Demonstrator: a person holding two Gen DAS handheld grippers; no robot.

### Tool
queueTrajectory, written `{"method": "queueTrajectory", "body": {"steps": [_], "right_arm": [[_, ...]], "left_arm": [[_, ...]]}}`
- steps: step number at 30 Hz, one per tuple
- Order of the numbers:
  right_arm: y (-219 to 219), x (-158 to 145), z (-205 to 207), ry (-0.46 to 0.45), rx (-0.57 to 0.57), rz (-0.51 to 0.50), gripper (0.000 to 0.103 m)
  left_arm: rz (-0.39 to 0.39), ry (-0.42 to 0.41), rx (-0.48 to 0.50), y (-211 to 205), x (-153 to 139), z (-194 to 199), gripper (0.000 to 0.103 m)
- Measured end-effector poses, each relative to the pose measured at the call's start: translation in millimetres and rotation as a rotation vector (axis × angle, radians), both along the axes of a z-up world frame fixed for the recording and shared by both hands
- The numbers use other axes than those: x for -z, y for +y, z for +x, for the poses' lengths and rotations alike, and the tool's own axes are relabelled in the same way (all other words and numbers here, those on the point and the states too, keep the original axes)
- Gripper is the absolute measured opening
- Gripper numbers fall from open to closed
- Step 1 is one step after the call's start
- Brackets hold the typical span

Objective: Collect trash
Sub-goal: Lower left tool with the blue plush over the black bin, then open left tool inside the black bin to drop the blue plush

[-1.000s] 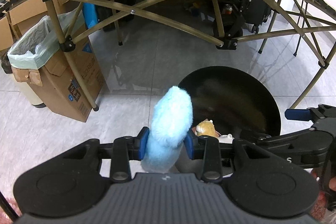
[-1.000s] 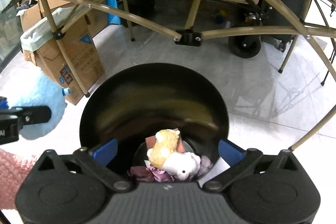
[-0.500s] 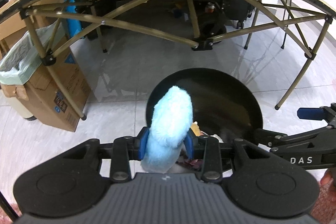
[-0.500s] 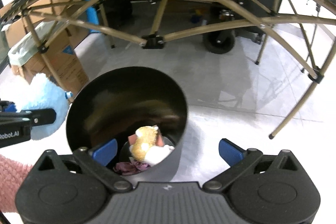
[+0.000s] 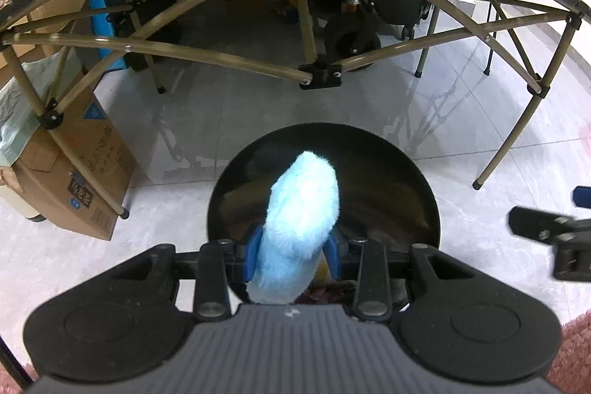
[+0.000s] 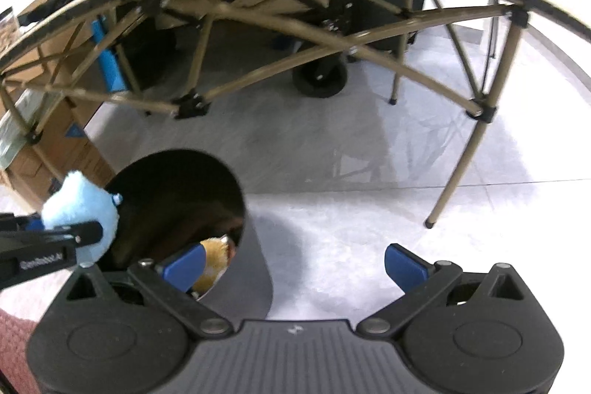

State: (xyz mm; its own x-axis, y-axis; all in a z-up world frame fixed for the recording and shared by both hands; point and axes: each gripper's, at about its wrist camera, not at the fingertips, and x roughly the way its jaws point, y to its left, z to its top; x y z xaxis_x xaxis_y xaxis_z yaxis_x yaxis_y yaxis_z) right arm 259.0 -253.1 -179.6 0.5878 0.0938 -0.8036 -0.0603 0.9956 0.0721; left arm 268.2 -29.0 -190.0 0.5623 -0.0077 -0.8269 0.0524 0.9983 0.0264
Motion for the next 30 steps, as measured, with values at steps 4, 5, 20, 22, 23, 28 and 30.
{"method": "queueTrajectory", "body": {"steps": [4,5,20,22,23,28,30], "right_arm": [[-14,-5,1,-0.014,0.047,0.005,0.103],[-16,-5,2,-0.012,0.055,0.004,0.103],[-13,3,6,0.015,0.039,-0.006,0.103],[-12,3,6,0.014,0.035,-0.007,0.103],[-12,3,6,0.014,0.035,-0.008,0.103],[-11,4,7,0.016,0.032,-0.008,0.103],[-9,3,7,0.015,0.025,-0.006,0.103]], "left_arm": [[-0.005,0.015,0.002,-8,6,10,0.036],[-0.004,0.017,0.001,-10,8,12,0.036],[-0.010,0.030,-0.028,-15,14,21,0.060],[0.010,0.011,-0.039,-17,11,20,0.080],[0.015,-0.001,-0.047,-17,10,19,0.089],[0.015,-0.020,-0.092,-10,6,18,0.103],[0.006,-0.007,-0.099,-8,7,19,0.103]]}}
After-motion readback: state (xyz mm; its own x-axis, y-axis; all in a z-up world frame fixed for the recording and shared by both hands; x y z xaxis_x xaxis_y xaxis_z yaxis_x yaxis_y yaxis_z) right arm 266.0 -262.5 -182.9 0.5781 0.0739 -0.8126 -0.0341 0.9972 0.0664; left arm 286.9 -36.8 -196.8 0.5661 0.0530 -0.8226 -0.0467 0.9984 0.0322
